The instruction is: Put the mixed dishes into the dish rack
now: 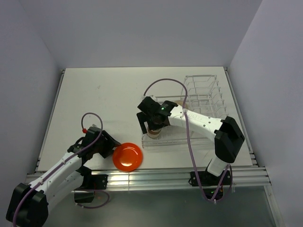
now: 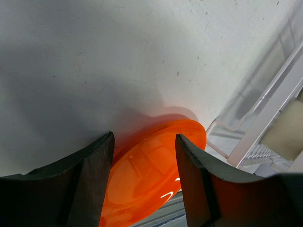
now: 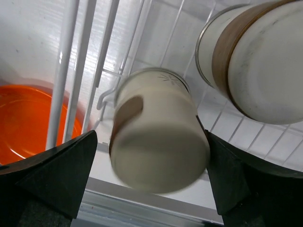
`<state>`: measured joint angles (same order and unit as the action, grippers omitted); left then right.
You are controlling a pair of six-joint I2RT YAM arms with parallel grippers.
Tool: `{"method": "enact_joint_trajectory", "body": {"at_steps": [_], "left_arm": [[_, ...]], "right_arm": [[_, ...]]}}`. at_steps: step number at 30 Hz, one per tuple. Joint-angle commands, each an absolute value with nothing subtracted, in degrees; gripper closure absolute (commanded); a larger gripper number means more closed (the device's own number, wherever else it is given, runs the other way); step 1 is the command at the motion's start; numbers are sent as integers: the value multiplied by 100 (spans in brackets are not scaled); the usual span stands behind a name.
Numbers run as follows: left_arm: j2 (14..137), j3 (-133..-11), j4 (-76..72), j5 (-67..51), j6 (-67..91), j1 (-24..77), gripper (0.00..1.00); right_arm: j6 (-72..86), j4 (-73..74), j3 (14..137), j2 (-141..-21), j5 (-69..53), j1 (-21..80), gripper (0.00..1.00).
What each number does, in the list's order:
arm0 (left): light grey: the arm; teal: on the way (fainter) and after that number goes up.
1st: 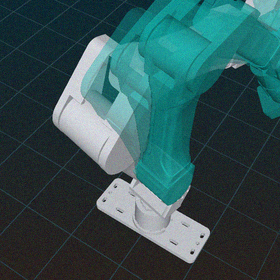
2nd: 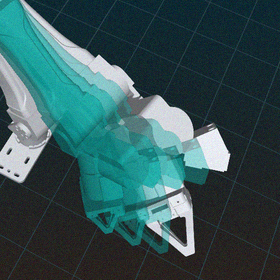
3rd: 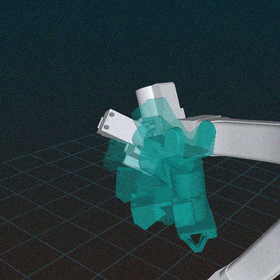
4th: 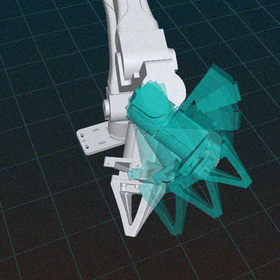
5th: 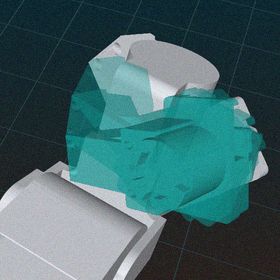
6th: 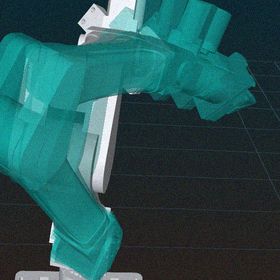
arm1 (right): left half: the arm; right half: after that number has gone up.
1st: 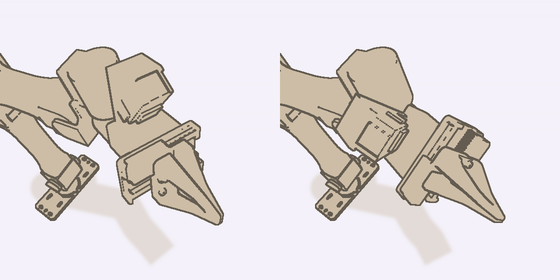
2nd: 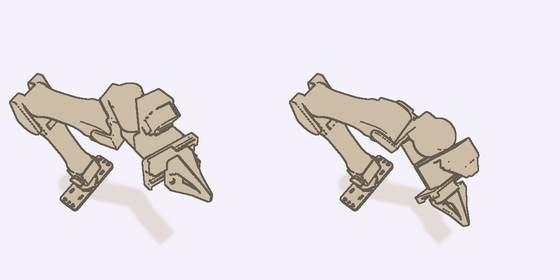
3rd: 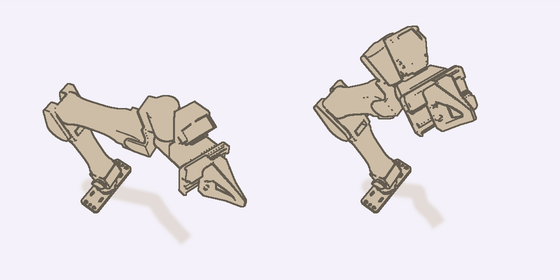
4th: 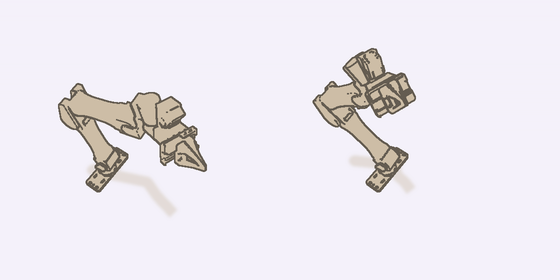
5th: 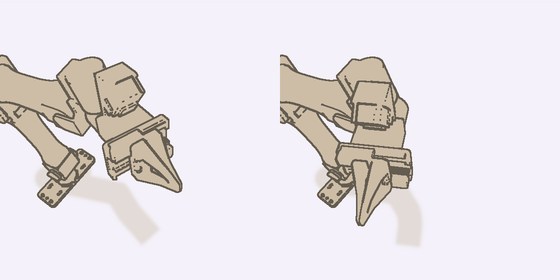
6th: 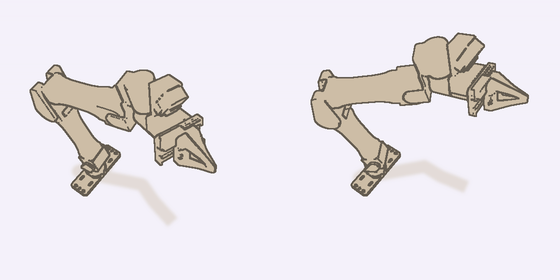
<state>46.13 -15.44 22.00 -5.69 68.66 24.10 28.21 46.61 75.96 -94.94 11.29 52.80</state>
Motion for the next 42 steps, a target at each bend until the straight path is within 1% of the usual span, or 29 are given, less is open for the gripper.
{"method": "enact_joint_trajectory", "body": {"at_steps": [1,10,12,17,19,21,22,24,25,30,31,34,35,37,39,40,42], "left_arm": [[4711,-1362,2382,-492,6794,2461,39],[4693,-1222,2277,-510,6812,2505,40],[4693,-1178,2233,-545,6812,2513,43],[4729,-1116,2153,-580,6768,2549,58],[4720,-1108,2153,-598,6698,2575,62],[4728,-1099,2197,-580,6654,2601,62],[4720,-1064,2180,-589,6653,2610,62],[4650,-1020,2171,-615,6714,2654,55],[4580,-967,2180,-624,6758,2663,49],[4167,-966,2381,-440,6978,2681,40],[4079,-1106,2617,-361,7013,2672,36],[3982,-1518,3118,-35,7084,2672,30],[3955,-1607,3399,287,7127,2672,29],[3824,-1819,3594,413,7180,2672,25],[3701,-1950,3814,509,7330,2672,23],[3561,-1986,3858,518,7374,2681,22],[3428,-2135,3990,588,7435,2681,20]], "right_arm": [[2804,4500,8015,-9369,1107,5247,0],[2821,4518,8016,-9045,1002,5256,0],[2848,4518,7981,-8817,1011,5273,0],[2883,4553,7884,-8263,1090,5273,0],[2865,4597,7840,-7981,1151,5273,0],[2865,4605,7753,-7701,1186,5265,0],[2874,4605,7717,-7621,1195,5265,0],[2883,4536,7586,-7376,1160,5265,0],[2883,4500,7541,-7304,1117,5265,0],[2935,4325,7051,-6927,871,5282,0],[2979,4272,6962,-6874,809,5300,0],[3163,4044,6531,-6584,747,5606,0],[3208,3965,6426,-6470,782,5842,0],[3365,3894,6162,-6390,914,6081,0],[3497,3771,5952,-6354,1089,6492,2],[3602,3727,5898,-6363,1142,6660,5],[3804,3648,5775,-6503,1291,7142,6]]}}
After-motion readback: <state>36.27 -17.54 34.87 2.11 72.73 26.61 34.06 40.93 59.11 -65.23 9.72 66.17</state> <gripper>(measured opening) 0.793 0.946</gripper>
